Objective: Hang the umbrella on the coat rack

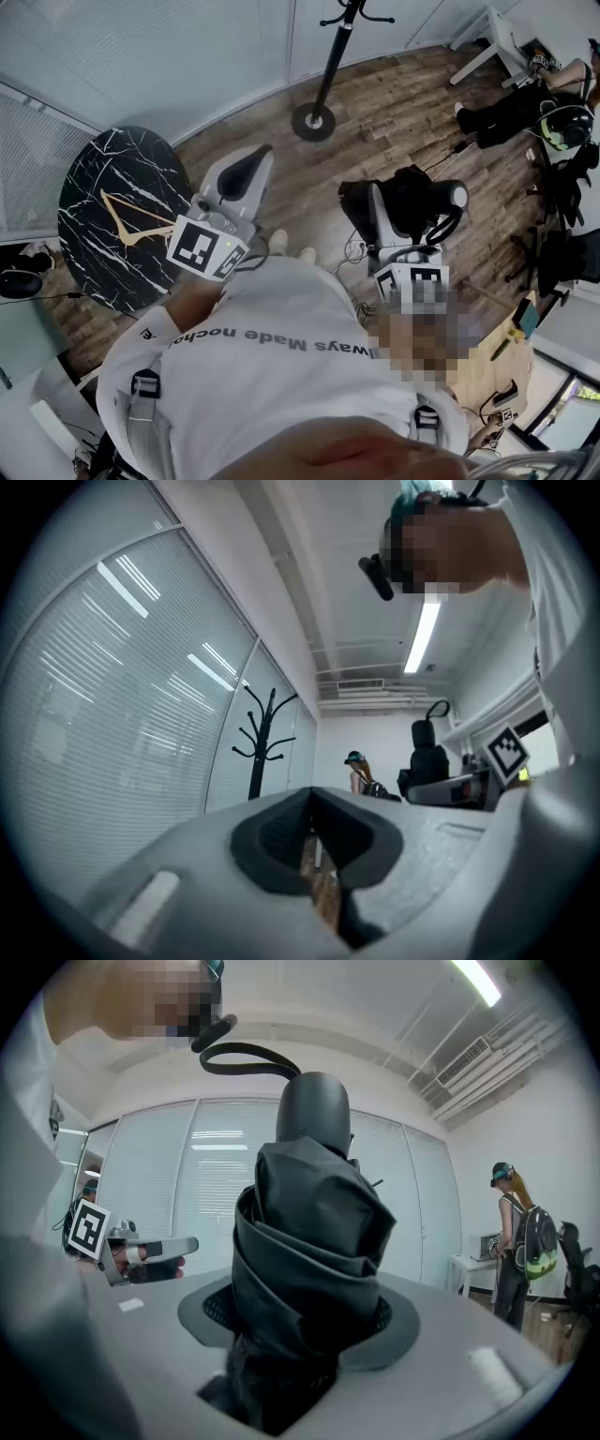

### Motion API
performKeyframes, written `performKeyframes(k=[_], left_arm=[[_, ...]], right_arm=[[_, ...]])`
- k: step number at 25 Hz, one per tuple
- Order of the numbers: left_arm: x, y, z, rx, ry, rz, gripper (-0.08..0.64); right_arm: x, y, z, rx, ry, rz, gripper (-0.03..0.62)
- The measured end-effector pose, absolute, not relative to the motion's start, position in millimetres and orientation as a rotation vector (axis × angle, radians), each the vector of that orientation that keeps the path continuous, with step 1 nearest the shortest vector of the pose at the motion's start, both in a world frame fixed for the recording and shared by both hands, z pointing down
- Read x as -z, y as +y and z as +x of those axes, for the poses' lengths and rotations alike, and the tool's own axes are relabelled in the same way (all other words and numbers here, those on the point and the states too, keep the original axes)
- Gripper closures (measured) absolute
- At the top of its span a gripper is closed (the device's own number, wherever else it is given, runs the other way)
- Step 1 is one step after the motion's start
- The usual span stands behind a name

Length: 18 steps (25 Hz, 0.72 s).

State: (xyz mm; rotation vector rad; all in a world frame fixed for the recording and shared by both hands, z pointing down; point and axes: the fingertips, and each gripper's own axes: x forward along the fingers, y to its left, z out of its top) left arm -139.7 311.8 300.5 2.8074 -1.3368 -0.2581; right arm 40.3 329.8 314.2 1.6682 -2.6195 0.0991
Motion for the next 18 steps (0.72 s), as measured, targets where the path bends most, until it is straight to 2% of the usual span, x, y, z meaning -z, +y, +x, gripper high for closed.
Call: performKeyframes(k=[18], left_arm=[[-319,298,-176,0.228,-1.263,2.803,0.557]], right_arm=[[-324,309,4,-0.153,-2.607,1.682,0.336]])
